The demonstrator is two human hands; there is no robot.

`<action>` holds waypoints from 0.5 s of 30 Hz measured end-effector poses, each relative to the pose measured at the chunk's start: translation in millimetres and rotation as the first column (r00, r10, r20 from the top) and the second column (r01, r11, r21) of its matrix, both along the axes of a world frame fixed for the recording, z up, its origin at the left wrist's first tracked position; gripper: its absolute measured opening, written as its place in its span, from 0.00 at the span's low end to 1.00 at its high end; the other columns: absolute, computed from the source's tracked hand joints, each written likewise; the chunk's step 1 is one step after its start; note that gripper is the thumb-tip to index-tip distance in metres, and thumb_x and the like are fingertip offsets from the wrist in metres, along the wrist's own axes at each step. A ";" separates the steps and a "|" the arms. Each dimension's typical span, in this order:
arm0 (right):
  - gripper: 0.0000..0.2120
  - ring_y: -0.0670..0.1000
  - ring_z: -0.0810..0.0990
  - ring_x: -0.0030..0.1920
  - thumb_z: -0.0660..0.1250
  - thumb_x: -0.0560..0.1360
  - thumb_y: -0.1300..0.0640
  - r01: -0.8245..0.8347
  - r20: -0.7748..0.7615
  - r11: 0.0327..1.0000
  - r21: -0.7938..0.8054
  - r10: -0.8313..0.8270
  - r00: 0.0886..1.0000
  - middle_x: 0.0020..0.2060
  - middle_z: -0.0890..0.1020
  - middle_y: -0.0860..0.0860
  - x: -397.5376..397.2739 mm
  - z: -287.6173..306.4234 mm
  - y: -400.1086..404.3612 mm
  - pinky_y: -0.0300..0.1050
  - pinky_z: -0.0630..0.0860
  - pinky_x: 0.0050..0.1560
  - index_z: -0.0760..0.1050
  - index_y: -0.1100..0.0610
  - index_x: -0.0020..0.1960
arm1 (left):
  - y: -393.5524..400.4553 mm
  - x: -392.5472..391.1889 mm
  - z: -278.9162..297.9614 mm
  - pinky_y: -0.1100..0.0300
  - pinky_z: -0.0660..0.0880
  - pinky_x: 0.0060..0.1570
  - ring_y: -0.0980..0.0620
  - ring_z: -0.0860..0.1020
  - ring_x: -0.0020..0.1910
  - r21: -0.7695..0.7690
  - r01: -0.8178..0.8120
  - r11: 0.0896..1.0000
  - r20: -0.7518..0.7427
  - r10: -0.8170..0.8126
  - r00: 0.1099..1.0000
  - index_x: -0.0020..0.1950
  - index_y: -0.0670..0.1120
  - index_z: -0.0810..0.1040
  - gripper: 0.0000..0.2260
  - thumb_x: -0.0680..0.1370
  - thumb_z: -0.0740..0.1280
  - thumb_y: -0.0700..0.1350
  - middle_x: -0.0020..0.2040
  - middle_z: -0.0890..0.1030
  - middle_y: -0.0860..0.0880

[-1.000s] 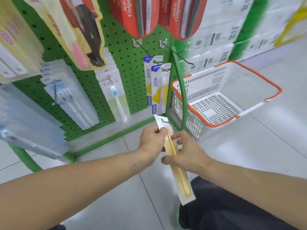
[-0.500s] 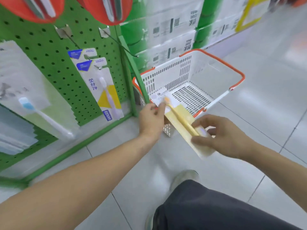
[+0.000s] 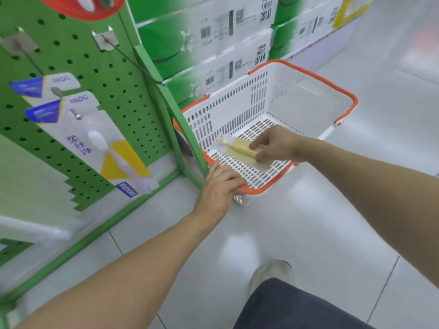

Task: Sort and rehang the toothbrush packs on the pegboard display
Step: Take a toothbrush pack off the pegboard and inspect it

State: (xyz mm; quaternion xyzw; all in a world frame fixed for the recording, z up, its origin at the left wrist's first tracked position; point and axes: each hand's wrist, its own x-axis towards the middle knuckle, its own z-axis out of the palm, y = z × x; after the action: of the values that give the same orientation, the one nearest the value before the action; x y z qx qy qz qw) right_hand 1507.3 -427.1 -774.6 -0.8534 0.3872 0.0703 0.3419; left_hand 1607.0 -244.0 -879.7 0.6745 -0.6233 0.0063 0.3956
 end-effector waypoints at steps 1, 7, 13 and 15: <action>0.16 0.52 0.80 0.49 0.76 0.71 0.61 -0.027 -0.036 0.999 0.035 0.028 0.999 0.52 0.82 0.53 8.7 -14.0 -3.8 0.43 0.76 0.47 0.85 0.53 0.58 | -1.3 -0.8 -4.3 0.47 0.58 0.74 0.51 0.74 0.46 -0.037 -0.004 0.999 -0.012 0.003 1.000 0.45 0.42 0.85 0.10 0.77 0.68 0.47 0.41 0.81 0.49; 0.19 0.49 0.80 0.49 0.78 0.71 0.51 -0.171 -0.300 0.984 0.046 0.177 0.937 0.51 0.81 0.47 41.1 -82.6 -12.4 0.43 0.77 0.53 0.82 0.53 0.60 | -4.1 -0.3 -21.4 0.46 0.54 0.78 0.49 0.75 0.46 -0.145 -0.010 0.989 -0.050 0.003 0.999 0.46 0.42 0.85 0.02 0.74 0.73 0.37 0.42 0.80 0.49; 0.14 0.48 0.75 0.35 0.63 0.81 0.50 -0.424 -0.583 0.905 0.008 0.349 0.734 0.40 0.78 0.49 41.1 -75.0 -2.1 0.42 0.73 0.36 0.79 0.59 0.56 | -10.0 -0.3 -21.2 0.46 0.54 0.78 0.51 0.74 0.47 -0.157 -0.026 0.987 -0.056 0.018 0.998 0.45 0.40 0.85 0.05 0.76 0.71 0.40 0.41 0.80 0.48; 0.11 0.49 0.80 0.38 0.64 0.80 0.52 -0.350 -0.455 0.936 -0.033 0.297 0.839 0.40 0.84 0.49 29.9 -49.5 -7.0 0.45 0.79 0.42 0.82 0.58 0.52 | -10.4 -0.4 -21.5 0.44 0.54 0.78 0.52 0.74 0.47 -0.150 -0.024 0.988 -0.071 0.013 0.997 0.45 0.40 0.85 0.05 0.76 0.70 0.40 0.41 0.80 0.49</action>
State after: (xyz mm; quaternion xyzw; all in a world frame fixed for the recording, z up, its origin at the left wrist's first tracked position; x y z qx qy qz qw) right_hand 1537.3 -434.1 -824.1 -0.8860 0.3084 0.2970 0.1781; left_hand 1606.6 -254.4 -901.2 0.6484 -0.6005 0.0334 0.4668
